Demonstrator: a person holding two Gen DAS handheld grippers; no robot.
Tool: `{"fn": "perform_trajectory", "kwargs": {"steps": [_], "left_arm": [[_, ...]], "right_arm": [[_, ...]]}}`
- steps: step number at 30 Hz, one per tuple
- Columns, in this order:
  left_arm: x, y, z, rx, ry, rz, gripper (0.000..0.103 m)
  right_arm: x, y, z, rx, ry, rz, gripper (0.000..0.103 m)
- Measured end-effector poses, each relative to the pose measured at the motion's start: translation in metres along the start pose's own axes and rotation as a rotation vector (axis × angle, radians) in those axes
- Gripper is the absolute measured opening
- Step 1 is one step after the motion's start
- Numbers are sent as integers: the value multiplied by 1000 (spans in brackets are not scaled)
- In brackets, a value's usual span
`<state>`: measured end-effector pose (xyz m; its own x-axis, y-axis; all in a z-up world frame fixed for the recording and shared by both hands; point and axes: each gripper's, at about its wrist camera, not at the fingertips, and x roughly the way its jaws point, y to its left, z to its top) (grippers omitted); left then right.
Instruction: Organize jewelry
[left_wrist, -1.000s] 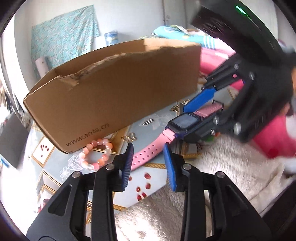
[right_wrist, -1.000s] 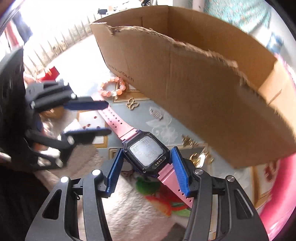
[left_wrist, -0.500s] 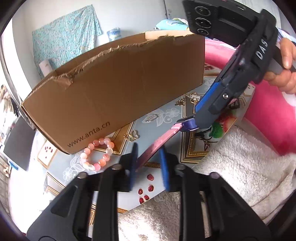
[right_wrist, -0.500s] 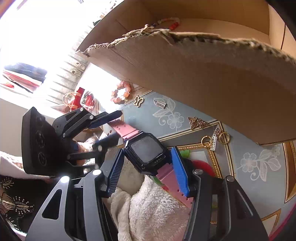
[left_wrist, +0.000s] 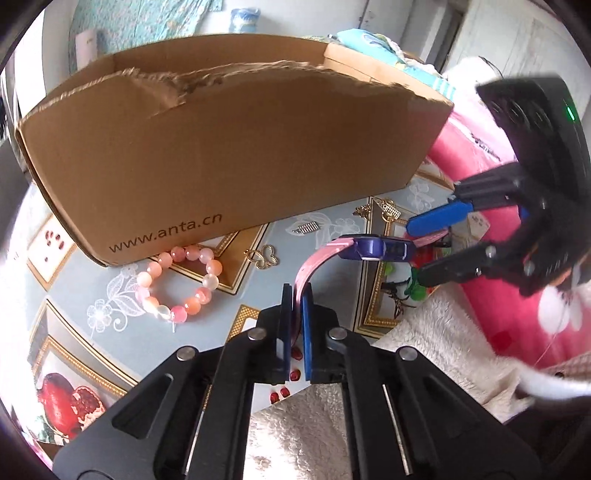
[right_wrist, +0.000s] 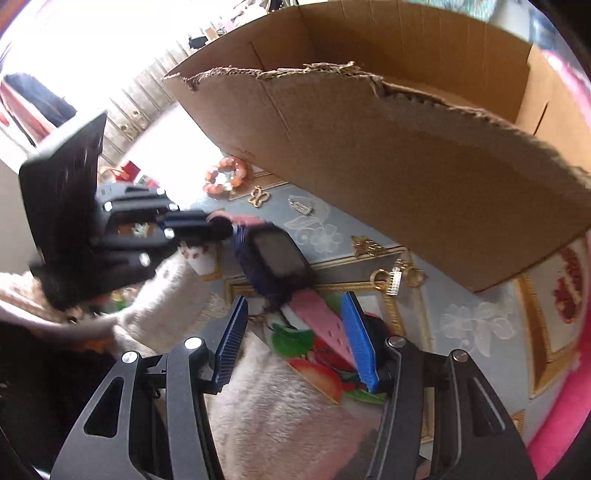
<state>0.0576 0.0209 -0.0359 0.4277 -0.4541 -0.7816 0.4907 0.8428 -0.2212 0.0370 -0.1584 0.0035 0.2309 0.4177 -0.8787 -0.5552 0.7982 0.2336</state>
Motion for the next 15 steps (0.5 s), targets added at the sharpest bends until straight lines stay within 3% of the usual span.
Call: {"fn": "perform_trajectory", "kwargs": {"steps": [6, 8, 10, 11, 15], "left_arm": [[-6, -12, -12, -16, 14, -13, 4], [-5, -15, -12, -13, 19, -9, 4], [-6, -15, -12, -9, 19, -4, 4], [-1, -19, -8, -5, 20, 0, 4], [5, -24, -4, 6, 35, 8, 8]], "right_arm": [[1, 7, -9, -88, -36, -150, 50], [1, 5, -10, -104, -45, -183, 41], [3, 4, -11, -107, -51, -233, 19], [3, 1, -12, -97, -53, -246, 14], [-1, -13, -12, -16, -74, -223, 11]]}}
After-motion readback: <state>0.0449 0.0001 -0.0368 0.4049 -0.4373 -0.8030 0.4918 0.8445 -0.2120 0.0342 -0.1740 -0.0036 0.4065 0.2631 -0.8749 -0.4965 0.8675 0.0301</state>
